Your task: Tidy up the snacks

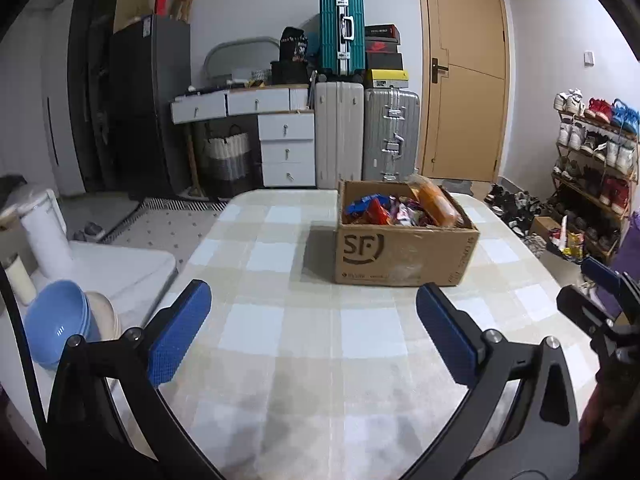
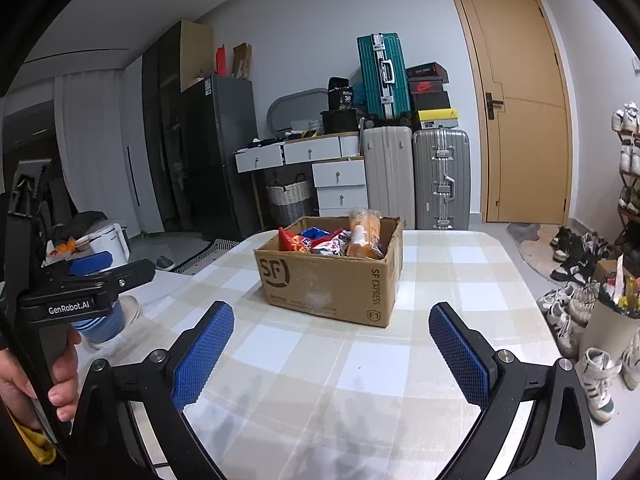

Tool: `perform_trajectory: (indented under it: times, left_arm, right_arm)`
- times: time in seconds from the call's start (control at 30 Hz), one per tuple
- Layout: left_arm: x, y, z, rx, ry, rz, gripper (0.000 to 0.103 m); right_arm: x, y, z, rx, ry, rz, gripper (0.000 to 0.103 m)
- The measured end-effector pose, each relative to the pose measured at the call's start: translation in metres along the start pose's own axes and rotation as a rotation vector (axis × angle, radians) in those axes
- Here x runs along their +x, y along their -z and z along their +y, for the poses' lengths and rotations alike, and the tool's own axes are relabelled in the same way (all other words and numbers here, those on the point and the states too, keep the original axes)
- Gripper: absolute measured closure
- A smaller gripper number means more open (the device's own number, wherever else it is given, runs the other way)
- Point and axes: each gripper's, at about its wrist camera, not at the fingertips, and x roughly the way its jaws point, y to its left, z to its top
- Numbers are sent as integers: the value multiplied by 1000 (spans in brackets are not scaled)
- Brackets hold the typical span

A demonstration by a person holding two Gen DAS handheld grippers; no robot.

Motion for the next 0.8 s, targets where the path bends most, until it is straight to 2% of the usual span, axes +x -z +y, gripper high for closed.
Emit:
perform_trajectory:
  times: [0.03,0.23,0.33,0.5,0.7,0.8]
  left_arm:
    - [5,0,-1,7,-17,3,0]
    - [28,-3,-9,9,18,38,0]
    - [33,-3,-15,9,3,25,0]
    - [35,-1,-19,-4,-7,28,0]
    - [26,6,-24,33,-35,5,0]
    - [25,6,-21,7,-27,0,0]
  right_arm:
    - [4,1,-3,8,0,8,3]
    - [17,7,-11,6,3,39,3]
    - [22,9,-16,42,-7,62,3]
    - [18,10,-17,64,-14,59,3]
    - [9,12,-15,63,6,51,3]
    - [5,12,-14,71,11,47,3]
